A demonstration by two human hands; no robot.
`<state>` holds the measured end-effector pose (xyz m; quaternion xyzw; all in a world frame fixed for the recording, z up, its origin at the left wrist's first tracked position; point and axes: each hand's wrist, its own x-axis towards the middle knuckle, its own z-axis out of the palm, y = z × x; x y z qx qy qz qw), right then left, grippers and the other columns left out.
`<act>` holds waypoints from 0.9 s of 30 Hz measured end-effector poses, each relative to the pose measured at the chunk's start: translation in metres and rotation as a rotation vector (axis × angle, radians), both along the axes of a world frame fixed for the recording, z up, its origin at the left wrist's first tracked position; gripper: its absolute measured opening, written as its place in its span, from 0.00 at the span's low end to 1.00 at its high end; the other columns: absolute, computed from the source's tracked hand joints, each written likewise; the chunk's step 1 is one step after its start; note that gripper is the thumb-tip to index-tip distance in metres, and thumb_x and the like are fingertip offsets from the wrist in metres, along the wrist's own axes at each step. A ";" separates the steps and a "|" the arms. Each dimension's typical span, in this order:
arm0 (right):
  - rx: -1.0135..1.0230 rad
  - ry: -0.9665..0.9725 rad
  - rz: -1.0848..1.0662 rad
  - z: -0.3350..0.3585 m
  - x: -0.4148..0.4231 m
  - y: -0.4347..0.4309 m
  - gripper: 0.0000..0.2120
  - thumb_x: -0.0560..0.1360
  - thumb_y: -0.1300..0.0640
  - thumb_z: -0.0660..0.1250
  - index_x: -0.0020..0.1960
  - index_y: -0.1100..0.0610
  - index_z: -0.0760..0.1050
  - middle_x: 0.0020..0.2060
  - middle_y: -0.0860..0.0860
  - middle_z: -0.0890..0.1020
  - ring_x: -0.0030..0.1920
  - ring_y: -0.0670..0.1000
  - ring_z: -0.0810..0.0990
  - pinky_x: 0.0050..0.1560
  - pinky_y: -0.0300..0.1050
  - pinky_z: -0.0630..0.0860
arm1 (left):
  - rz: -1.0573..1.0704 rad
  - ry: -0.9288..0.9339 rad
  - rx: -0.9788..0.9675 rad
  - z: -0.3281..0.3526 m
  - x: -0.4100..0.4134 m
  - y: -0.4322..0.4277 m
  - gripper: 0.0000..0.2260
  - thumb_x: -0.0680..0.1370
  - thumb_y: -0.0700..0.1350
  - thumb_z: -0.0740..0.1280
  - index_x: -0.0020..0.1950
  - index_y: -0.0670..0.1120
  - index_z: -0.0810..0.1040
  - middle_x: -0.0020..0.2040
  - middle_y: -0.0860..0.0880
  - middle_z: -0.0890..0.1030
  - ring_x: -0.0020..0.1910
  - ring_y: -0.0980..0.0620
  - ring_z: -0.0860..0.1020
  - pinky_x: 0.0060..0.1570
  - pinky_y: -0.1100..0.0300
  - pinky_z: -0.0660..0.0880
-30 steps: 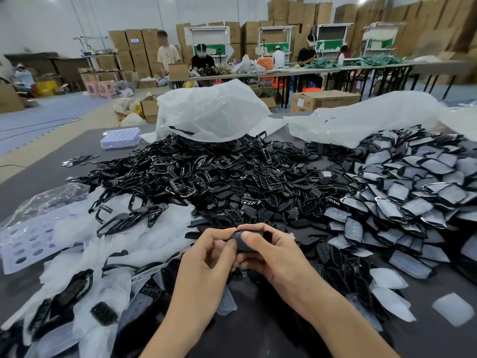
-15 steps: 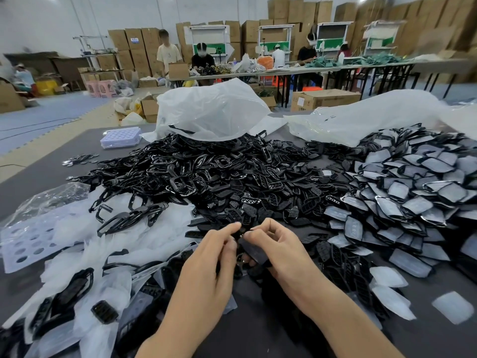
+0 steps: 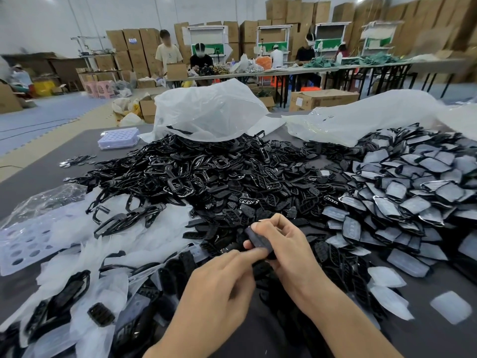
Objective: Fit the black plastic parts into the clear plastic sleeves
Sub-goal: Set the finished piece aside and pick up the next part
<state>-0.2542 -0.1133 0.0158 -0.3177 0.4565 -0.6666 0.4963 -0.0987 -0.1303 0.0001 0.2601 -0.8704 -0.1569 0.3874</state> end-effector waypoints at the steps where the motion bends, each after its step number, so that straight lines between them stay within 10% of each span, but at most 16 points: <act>1: 0.003 0.011 0.007 0.000 0.001 0.000 0.12 0.77 0.64 0.69 0.39 0.55 0.71 0.35 0.56 0.76 0.35 0.50 0.80 0.38 0.40 0.78 | 0.034 0.078 0.078 -0.001 0.001 -0.001 0.13 0.81 0.48 0.59 0.62 0.62 0.77 0.40 0.60 0.79 0.33 0.60 0.76 0.34 0.65 0.75; 7: -0.013 0.049 0.168 0.002 0.009 0.002 0.09 0.76 0.58 0.74 0.37 0.50 0.80 0.36 0.53 0.84 0.35 0.50 0.83 0.36 0.40 0.79 | 0.159 0.346 0.398 0.000 -0.002 -0.011 0.08 0.78 0.61 0.62 0.55 0.64 0.75 0.40 0.56 0.81 0.38 0.55 0.80 0.37 0.67 0.73; 12: -0.049 0.153 0.179 -0.004 0.006 0.001 0.05 0.77 0.56 0.72 0.51 0.52 0.86 0.40 0.53 0.86 0.39 0.48 0.84 0.41 0.38 0.80 | 0.192 0.385 0.510 -0.004 -0.003 -0.019 0.06 0.80 0.48 0.66 0.48 0.61 0.78 0.40 0.53 0.83 0.40 0.53 0.81 0.45 0.52 0.79; 20: 0.095 0.302 0.402 -0.005 -0.014 0.002 0.12 0.86 0.61 0.58 0.57 0.64 0.79 0.41 0.58 0.86 0.34 0.48 0.82 0.34 0.37 0.78 | 0.201 0.387 0.506 -0.007 0.002 -0.024 0.07 0.82 0.47 0.63 0.53 0.59 0.79 0.40 0.55 0.83 0.38 0.59 0.80 0.41 0.69 0.75; 25: -0.098 0.085 -0.335 0.012 -0.067 0.007 0.10 0.85 0.58 0.60 0.63 0.56 0.75 0.43 0.59 0.87 0.37 0.50 0.84 0.36 0.38 0.81 | 0.161 0.211 0.368 -0.003 0.006 -0.015 0.10 0.78 0.60 0.58 0.58 0.68 0.73 0.43 0.57 0.82 0.38 0.53 0.79 0.36 0.62 0.74; 27: -0.180 -0.111 -0.648 0.014 -0.093 0.016 0.25 0.83 0.54 0.63 0.78 0.53 0.62 0.44 0.57 0.87 0.39 0.48 0.85 0.39 0.38 0.82 | 0.119 0.072 0.289 -0.003 0.005 -0.012 0.11 0.79 0.61 0.56 0.60 0.68 0.72 0.45 0.59 0.80 0.39 0.55 0.78 0.36 0.67 0.73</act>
